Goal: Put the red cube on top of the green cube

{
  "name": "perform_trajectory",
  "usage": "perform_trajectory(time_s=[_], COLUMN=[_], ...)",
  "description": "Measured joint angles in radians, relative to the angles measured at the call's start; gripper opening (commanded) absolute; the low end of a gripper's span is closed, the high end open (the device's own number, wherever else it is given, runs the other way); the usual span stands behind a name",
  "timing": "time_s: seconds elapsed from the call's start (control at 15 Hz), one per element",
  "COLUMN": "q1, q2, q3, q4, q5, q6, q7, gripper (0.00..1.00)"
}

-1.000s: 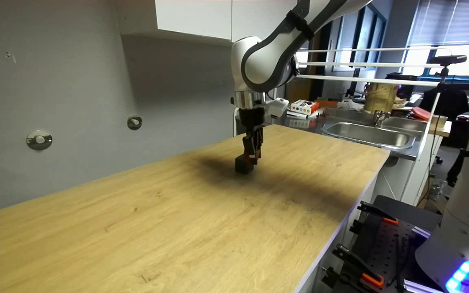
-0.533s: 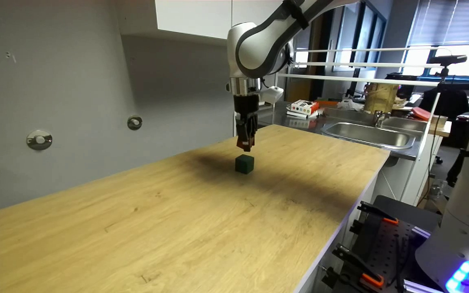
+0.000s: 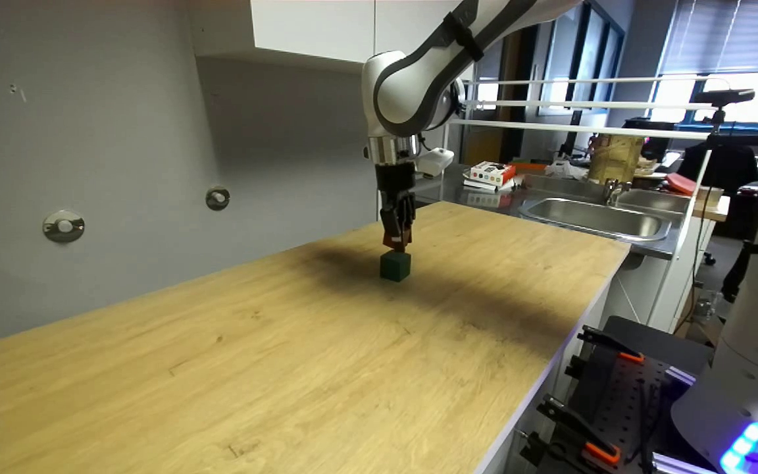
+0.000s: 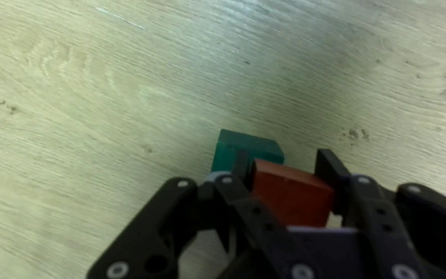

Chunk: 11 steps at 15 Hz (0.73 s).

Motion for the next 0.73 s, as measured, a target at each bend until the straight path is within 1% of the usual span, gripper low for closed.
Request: perform_trajectory(time_s=[0.07,0.13,0.2,0.33,0.4,0.47,0.73], q1=[-0.003,-0.006,-0.007,-0.011,-0.013,-0.015,-0.014], q2=[0.011,0.021,0.029,0.042,0.047,0.051,0.056], q3=[-0.002,-0.005,-0.008,-0.012,-0.012,-0.013,-0.013], q4=[0.004,0.008,0.012,0.020,0.024,0.029,0.046], q5=[0.000,0.000,0.000,0.000,0.000,0.000,0.000], q6=[-0.001,-0.004,-0.007,-0.011,-0.013,-0.016,-0.039], q7=[0.000,0.000,0.000,0.000,0.000,0.001,0.001], gripper=[0.42,0.72,0.72,0.85,0.94,0.99,1.00])
